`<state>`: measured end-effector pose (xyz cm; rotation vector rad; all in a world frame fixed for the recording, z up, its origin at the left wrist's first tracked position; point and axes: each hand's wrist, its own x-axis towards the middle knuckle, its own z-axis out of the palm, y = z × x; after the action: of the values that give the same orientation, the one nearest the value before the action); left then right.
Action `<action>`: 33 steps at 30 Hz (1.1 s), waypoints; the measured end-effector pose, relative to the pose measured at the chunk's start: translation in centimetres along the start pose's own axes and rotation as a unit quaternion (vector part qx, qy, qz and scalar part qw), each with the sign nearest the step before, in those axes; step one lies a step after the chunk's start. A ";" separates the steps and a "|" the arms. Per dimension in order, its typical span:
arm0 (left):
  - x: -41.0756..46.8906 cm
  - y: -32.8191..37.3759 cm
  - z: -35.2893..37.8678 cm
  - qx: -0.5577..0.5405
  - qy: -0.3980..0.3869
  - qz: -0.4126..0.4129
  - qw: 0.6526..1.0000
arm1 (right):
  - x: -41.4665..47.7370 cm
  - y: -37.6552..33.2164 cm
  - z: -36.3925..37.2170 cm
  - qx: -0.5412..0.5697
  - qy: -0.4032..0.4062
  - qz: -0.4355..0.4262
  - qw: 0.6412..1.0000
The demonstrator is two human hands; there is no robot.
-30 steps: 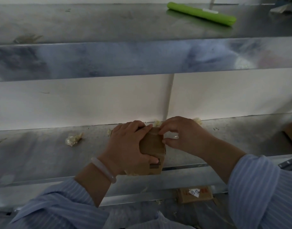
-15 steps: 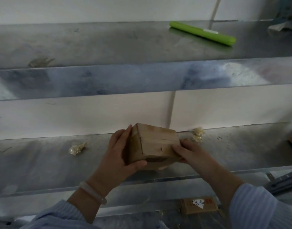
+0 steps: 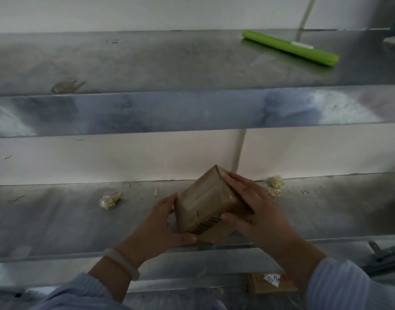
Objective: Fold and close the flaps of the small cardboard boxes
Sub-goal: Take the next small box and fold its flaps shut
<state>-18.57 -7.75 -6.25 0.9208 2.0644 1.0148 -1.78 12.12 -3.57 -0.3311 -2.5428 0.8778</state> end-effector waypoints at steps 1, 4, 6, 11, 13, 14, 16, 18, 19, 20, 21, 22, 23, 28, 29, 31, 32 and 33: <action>0.1 0.4 0.0 0.026 0.008 -0.002 1.000 | 0.2 -0.1 0.1 -0.027 0.007 -0.030 0.999; 0.3 2.0 0.8 0.039 0.041 0.015 0.998 | 0.6 -0.1 0.9 -0.060 0.007 -0.105 0.993; 0.5 2.5 1.6 -0.021 0.053 0.032 0.998 | 0.5 -0.3 1.4 -0.024 -0.001 -0.115 0.993; 0.7 1.2 1.6 -0.095 0.066 0.065 0.991 | 0.3 0.9 0.7 -0.026 -0.032 -0.023 0.999; 0.7 0.7 1.3 -0.113 0.055 0.072 0.989 | 0.5 1.9 0.6 -0.091 -0.071 0.026 0.993; 0.7 0.5 1.2 -0.119 0.050 0.076 0.989 | 0.7 2.1 0.7 -0.104 -0.079 0.031 0.991; 0.9 0.2 1.0 -0.115 0.052 0.088 0.988 | 1.1 2.2 0.8 -0.089 -0.046 0.006 0.995; 1.0 0.3 0.6 -0.071 0.060 0.101 0.991 | 1.5 1.9 0.7 -0.094 0.011 -0.053 0.994; 1.1 0.4 0.3 -0.049 0.064 0.106 0.991 | 1.7 1.9 0.7 -0.111 0.035 -0.080 0.990; 1.1 0.6 0.1 -0.039 0.066 0.112 0.991 | 1.8 1.8 0.6 -0.131 0.049 -0.096 0.986; 1.1 0.8 -0.1 -0.044 0.065 0.118 0.990 | 1.8 1.7 0.6 -0.148 0.057 -0.102 0.982; 1.1 1.2 -0.2 -0.059 0.065 0.116 0.989 | 1.8 1.7 0.6 -0.159 0.060 -0.105 0.980; 1.2 1.5 -0.3 -0.077 0.072 0.108 0.989 | 1.7 1.7 0.7 -0.166 0.061 -0.109 0.978; 1.3 3.0 0.3 -0.119 0.126 0.068 0.982 | 0.9 1.4 1.8 -0.187 0.060 -0.119 0.973; 1.4 3.0 0.4 -0.126 0.124 0.060 0.983 | 0.8 1.4 2.0 -0.182 0.060 -0.112 0.975; 1.3 2.9 0.3 -0.154 0.103 0.050 0.981 | 0.5 1.6 2.4 -0.166 0.060 -0.105 0.979; 1.3 2.9 0.3 -0.168 0.090 0.049 0.980 | 0.5 1.8 2.5 -0.160 0.061 -0.103 0.980; 1.3 2.9 0.2 -0.181 0.080 0.050 0.979 | 0.5 1.9 2.6 -0.157 0.064 -0.101 0.980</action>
<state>-18.21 -5.31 -4.24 0.7793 1.8831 1.5017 -3.26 12.36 -6.42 -0.2093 -2.5355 0.3678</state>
